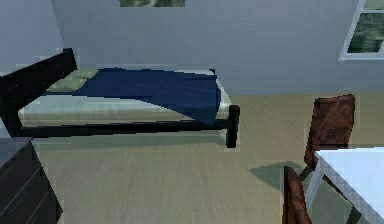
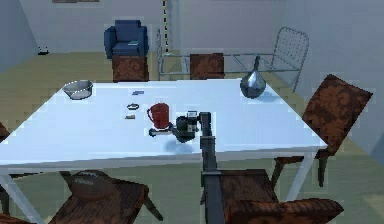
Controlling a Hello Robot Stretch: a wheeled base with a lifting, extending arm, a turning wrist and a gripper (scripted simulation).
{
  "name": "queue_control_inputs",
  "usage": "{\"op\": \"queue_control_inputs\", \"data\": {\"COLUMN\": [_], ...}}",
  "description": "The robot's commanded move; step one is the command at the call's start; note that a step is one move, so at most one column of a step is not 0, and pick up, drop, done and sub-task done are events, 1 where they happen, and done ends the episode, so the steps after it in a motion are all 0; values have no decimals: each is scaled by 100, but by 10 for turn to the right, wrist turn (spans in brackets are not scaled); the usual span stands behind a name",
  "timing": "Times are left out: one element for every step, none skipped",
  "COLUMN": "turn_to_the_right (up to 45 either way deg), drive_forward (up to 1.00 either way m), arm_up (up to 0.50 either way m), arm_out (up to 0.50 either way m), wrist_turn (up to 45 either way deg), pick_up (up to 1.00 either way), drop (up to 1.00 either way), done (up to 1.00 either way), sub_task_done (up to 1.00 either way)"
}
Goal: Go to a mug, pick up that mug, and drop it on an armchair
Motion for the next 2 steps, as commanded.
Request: {"op": "queue_control_inputs", "data": {"turn_to_the_right": [0,0], "drive_forward": [0,0], "arm_up": [26,0], "arm_out": [0,0], "wrist_turn": [0,-450], "pick_up": [0,0], "drop": [0,0], "done": [0,0], "sub_task_done": [0,0]}}
